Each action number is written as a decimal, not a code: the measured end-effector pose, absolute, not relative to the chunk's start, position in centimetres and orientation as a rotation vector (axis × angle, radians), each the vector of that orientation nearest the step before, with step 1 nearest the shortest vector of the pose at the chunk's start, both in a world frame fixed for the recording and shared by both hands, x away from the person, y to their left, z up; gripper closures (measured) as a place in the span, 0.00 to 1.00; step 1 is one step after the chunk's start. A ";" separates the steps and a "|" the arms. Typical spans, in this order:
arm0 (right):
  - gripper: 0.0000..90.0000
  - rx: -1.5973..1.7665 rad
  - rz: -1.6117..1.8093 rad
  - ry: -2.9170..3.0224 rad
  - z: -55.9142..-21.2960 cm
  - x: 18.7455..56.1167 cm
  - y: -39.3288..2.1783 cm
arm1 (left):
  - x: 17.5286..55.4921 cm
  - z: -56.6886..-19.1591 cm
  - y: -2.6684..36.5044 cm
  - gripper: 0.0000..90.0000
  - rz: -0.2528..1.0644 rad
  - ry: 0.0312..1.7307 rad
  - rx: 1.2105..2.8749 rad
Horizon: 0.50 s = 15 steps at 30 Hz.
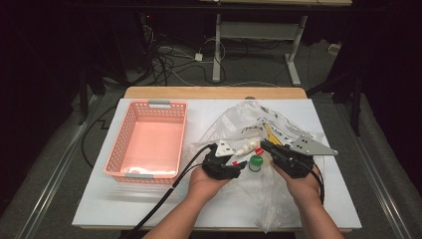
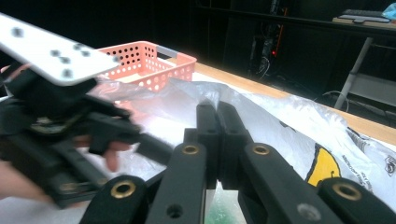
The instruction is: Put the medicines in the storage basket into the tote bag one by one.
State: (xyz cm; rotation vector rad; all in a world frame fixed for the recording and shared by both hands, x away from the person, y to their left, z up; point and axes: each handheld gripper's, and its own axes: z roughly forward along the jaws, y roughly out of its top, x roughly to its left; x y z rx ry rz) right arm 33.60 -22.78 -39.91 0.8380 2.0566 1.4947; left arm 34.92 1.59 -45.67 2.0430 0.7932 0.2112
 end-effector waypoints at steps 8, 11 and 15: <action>1.00 0.840 1.485 2.053 -39.8 33.2 -23.1 | 31.5 -46.7 4.1 0.34 0.157 0.815 2.057; 1.00 0.839 1.477 2.060 -40.0 33.0 -23.2 | 30.3 -47.4 4.7 0.26 0.141 0.815 2.111; 1.00 0.849 1.457 2.069 -40.2 32.7 -23.4 | 29.8 -48.1 4.4 0.14 0.172 0.824 2.177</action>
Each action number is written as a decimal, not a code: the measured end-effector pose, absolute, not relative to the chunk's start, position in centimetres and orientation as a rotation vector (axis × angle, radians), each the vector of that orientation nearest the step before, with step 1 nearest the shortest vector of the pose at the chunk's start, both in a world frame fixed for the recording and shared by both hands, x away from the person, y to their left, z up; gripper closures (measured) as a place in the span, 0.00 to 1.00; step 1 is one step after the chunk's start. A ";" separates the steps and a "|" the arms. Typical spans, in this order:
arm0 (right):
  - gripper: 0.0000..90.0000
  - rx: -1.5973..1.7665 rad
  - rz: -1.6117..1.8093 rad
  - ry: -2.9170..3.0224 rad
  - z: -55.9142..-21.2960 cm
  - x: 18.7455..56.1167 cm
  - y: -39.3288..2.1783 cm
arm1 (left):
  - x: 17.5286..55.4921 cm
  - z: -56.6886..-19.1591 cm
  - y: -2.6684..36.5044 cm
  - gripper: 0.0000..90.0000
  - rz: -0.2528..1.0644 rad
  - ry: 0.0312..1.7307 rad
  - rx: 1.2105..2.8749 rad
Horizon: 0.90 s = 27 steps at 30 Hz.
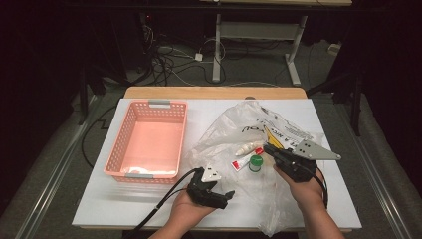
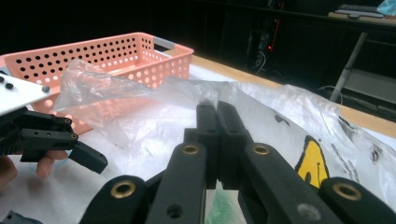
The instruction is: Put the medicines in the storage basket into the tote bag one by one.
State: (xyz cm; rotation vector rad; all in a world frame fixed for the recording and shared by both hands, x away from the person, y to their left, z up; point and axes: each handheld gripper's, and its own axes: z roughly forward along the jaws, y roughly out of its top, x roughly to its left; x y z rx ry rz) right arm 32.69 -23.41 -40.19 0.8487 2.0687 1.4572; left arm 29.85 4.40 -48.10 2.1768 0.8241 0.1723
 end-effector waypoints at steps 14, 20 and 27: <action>1.00 0.916 1.404 2.046 -40.8 31.2 -25.2 | 31.1 -49.1 1.5 0.39 0.215 0.821 2.266; 1.00 0.910 1.393 2.048 -40.7 30.6 -25.2 | 30.6 -49.1 1.4 0.81 0.225 0.756 2.268; 1.00 0.916 1.385 2.053 -40.9 30.5 -25.2 | 30.8 -49.2 1.7 0.98 0.184 0.771 2.246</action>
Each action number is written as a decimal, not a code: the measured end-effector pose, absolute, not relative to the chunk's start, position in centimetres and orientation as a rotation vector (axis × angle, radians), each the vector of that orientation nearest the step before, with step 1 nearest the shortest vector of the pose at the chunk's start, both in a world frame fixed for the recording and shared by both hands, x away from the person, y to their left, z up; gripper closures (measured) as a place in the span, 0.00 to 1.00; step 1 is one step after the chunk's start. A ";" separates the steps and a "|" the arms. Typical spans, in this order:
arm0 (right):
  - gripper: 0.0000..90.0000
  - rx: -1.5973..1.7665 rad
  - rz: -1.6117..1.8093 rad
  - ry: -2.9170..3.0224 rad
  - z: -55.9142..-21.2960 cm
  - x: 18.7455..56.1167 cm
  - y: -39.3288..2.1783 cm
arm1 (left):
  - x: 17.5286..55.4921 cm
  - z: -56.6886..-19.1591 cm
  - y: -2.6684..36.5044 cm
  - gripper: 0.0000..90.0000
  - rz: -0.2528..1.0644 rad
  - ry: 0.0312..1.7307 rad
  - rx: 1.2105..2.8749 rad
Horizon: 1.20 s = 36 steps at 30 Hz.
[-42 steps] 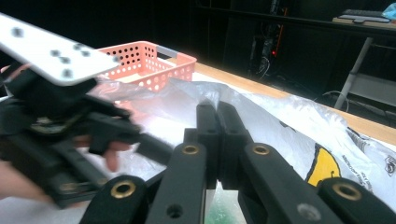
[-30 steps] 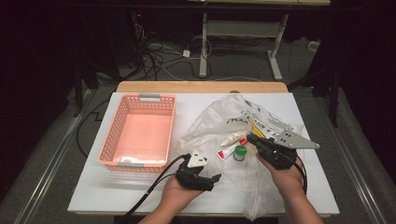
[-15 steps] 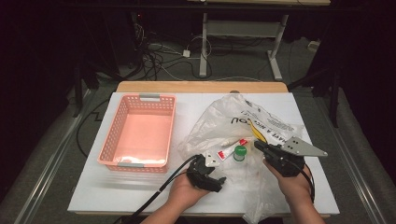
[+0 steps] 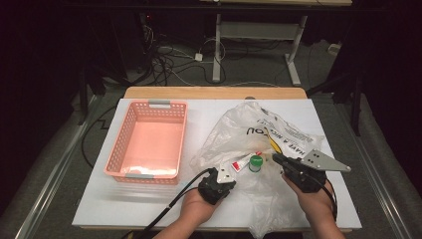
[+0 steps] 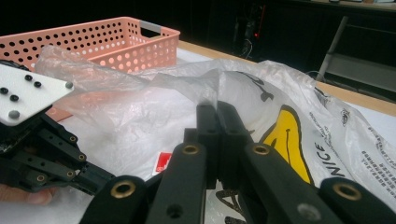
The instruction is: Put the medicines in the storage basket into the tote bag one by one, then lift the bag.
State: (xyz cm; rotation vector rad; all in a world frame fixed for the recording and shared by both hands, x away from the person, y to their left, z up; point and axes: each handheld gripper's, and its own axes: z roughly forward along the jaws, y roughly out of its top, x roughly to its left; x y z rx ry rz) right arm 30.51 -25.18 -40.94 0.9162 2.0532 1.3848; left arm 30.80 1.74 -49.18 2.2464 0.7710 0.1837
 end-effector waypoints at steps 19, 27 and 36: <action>1.00 0.903 1.390 2.046 -41.1 30.4 -24.7 | 29.6 -48.8 4.4 0.99 0.236 0.763 1.975; 1.00 0.883 1.402 2.042 -41.0 30.3 -24.4 | 29.1 -48.2 5.2 0.99 0.388 0.774 1.859; 1.00 0.898 1.417 2.010 -40.9 30.5 -24.3 | 29.7 -45.2 6.4 0.99 0.542 0.764 1.700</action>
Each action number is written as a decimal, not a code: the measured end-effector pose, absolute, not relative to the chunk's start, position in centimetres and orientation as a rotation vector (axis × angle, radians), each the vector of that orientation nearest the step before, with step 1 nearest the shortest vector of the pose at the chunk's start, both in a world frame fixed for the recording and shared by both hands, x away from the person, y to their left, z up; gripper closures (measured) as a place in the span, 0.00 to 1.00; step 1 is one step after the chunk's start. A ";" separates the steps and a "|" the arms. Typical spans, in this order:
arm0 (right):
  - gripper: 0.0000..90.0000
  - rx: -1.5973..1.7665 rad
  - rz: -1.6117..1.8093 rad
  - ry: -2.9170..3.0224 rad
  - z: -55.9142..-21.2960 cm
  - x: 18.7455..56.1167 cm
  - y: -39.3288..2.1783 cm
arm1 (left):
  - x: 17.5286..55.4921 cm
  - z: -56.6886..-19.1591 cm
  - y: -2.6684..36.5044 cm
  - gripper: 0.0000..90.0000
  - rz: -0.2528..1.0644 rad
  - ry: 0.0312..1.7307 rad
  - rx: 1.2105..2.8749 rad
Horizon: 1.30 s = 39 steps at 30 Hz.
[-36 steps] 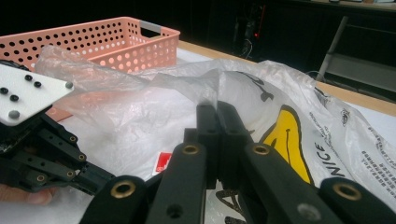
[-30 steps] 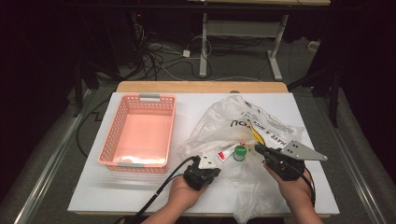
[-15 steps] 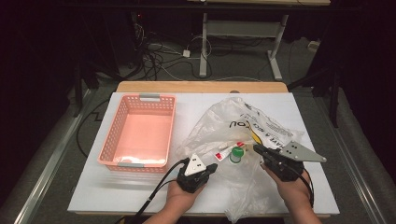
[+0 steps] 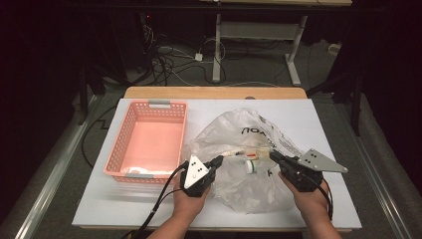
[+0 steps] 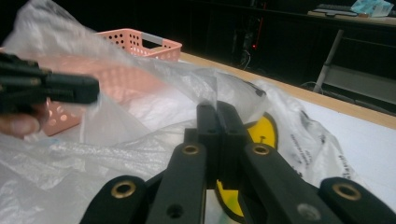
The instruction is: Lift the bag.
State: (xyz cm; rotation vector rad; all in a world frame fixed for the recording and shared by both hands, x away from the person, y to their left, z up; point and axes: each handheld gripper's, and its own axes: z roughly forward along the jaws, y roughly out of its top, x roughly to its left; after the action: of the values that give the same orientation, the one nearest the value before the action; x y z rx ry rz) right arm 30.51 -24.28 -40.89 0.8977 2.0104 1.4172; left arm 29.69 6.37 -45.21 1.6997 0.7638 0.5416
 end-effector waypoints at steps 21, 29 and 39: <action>1.00 0.861 1.472 1.867 -38.0 32.1 -22.5 | 32.4 -38.5 5.5 0.99 0.676 0.604 1.506; 1.00 0.854 1.540 1.752 -36.1 33.4 -21.5 | 33.5 -35.9 4.6 0.99 0.711 0.561 1.468; 1.00 0.816 1.596 1.654 -33.6 34.2 -20.9 | 34.1 -31.7 4.5 0.99 0.769 0.508 1.408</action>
State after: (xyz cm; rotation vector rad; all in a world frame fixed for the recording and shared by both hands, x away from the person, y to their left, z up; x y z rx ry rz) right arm 34.15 -20.87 -33.65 0.8159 1.6538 1.5956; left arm 34.14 4.47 -31.73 1.4076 0.5084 0.7685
